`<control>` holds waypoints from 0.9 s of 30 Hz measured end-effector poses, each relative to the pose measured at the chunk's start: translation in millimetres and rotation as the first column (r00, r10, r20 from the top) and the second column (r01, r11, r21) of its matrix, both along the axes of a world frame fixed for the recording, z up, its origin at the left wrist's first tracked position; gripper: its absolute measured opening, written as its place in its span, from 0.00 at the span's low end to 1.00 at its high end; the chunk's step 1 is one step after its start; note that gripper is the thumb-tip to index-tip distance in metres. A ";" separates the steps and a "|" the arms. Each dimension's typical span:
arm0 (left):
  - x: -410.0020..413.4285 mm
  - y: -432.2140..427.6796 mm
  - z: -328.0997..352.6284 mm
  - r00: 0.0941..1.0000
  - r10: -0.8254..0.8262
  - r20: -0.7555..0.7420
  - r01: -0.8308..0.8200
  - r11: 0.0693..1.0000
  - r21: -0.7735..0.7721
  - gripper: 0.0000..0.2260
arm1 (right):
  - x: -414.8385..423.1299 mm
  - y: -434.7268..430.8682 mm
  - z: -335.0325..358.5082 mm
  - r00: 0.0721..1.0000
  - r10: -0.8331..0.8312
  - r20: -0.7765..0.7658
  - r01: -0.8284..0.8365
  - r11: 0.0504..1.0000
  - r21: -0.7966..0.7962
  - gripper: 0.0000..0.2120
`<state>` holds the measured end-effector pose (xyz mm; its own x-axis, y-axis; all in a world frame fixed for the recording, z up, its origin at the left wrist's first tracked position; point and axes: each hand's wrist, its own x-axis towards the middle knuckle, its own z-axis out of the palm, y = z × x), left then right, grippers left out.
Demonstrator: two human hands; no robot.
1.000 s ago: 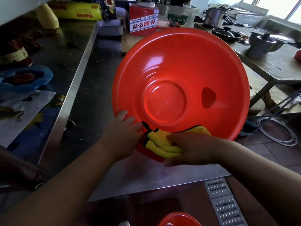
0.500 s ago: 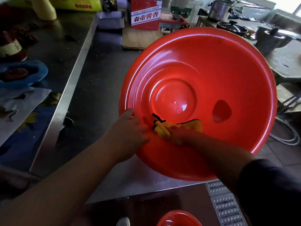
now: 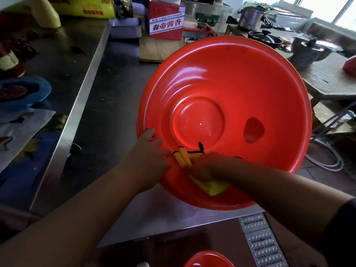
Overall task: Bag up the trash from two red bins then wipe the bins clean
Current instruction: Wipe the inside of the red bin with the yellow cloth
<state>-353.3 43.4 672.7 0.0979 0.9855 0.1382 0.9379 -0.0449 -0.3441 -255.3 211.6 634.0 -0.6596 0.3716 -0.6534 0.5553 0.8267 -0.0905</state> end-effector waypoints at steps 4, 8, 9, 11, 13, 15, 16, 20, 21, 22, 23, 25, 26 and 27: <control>-0.9 3.2 6.6 1.000 -0.018 -0.014 0.018 1.000 -0.007 0.12 | 0.3 -12.2 22.4 0.999 -0.026 0.043 0.030 0.994 -0.103 0.26; -4.6 2.4 7.3 1.000 0.022 0.008 -0.021 0.998 -0.065 0.05 | 25.3 -14.0 35.4 0.995 0.081 -0.058 -0.087 0.991 -0.099 0.25; -5.7 1.6 5.6 0.999 0.032 0.021 -0.030 0.997 -0.071 0.05 | 33.7 -14.0 37.5 0.990 0.111 -0.091 -0.117 0.991 -0.064 0.26; -8.0 0.4 2.7 0.999 0.037 0.027 -0.035 0.998 -0.059 0.06 | 45.1 -14.4 35.5 0.971 0.195 -0.142 -0.198 0.980 -0.007 0.31; -8.9 -0.2 3.0 0.999 0.030 0.020 -0.028 0.998 -0.052 0.08 | 46.8 -14.2 28.4 0.966 0.200 -0.165 -0.215 0.973 -0.078 0.42; -9.0 -0.5 3.8 1.000 -0.002 0.014 0.003 0.999 -0.038 0.10 | 43.1 -13.2 16.4 0.983 0.129 -0.128 -0.151 0.973 -0.174 0.48; -8.1 -0.8 4.0 1.000 -0.023 0.014 0.023 1.000 -0.021 0.12 | 40.1 -12.6 7.3 0.987 0.113 -0.114 -0.133 0.975 -0.180 0.48; -5.2 -3.1 -0.1 0.997 -0.077 0.024 0.076 0.995 0.060 0.18 | 21.9 -6.0 -30.5 0.996 0.020 -0.085 -0.028 0.996 -0.090 0.33; -6.1 -3.0 -1.2 0.996 -0.083 0.028 0.082 0.995 0.057 0.18 | 14.6 -2.2 -36.8 0.996 0.006 -0.085 -0.011 0.999 -0.053 0.30; -7.3 -2.9 -1.9 0.996 -0.081 0.033 0.079 0.996 0.045 0.18 | 7.7 2.7 -40.5 0.997 -0.016 -0.073 0.014 0.999 -0.029 0.27; -7.7 -2.6 -2.3 0.997 -0.074 0.034 0.073 0.997 0.034 0.18 | 0.7 8.7 -44.6 0.996 -0.059 -0.073 0.058 0.998 -0.020 0.26; -7.6 -1.4 -1.4 0.998 -0.058 0.032 0.058 0.998 0.004 0.14 | -9.8 23.5 -50.7 0.991 -0.105 -0.085 0.107 0.994 0.028 0.25; -7.1 -1.1 -0.4 0.998 -0.051 0.042 0.052 0.999 -0.018 0.10 | -13.9 31.3 -55.4 0.992 -0.079 -0.094 0.087 0.992 0.087 0.26; -6.8 -0.7 0.4 0.997 -0.047 0.053 0.049 0.998 -0.025 0.06 | -17.2 37.8 -59.2 0.994 -0.055 -0.093 0.068 0.988 0.142 0.27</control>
<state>-360.1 42.7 673.2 0.1387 0.9832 0.1183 0.9511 -0.0989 -0.2926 -272.5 249.5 574.7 -0.6850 0.4999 -0.5300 0.6010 0.7989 -0.0231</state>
